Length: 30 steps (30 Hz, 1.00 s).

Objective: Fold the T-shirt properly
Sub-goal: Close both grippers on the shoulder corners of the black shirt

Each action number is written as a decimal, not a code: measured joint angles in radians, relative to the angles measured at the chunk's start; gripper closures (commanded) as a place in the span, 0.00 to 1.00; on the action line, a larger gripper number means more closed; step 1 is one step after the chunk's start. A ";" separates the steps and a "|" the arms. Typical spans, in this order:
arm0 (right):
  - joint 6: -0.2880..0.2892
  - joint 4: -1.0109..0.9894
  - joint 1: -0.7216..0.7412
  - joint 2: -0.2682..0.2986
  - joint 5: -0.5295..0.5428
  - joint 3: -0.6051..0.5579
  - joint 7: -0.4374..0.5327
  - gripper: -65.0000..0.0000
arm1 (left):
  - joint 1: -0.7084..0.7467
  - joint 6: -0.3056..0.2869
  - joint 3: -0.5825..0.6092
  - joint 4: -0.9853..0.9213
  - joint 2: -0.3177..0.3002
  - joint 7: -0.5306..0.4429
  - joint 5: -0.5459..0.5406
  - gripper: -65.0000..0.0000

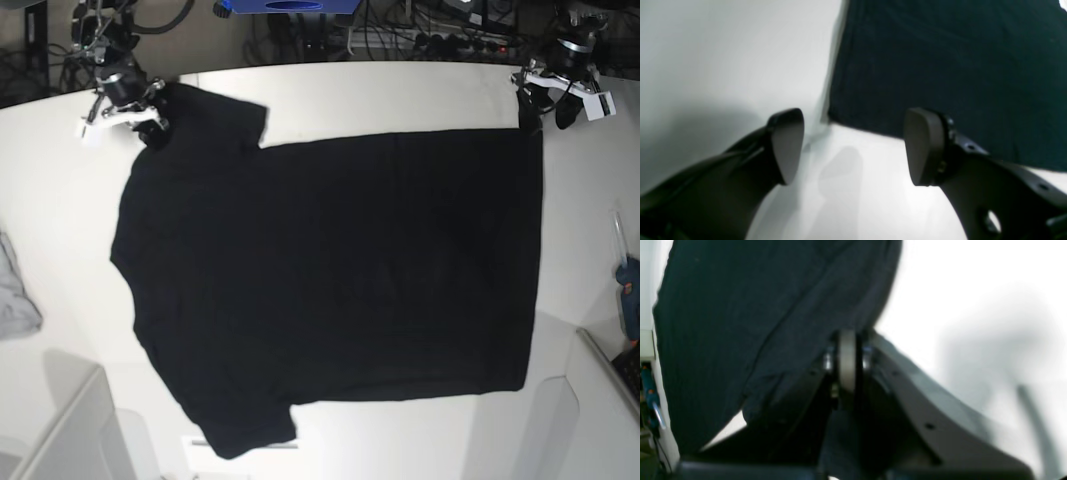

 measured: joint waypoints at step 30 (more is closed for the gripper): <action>0.000 0.000 -0.002 0.002 0.003 0.000 -0.003 1.00 | -0.220 0.000 -0.068 -0.118 0.056 0.223 -0.004 0.45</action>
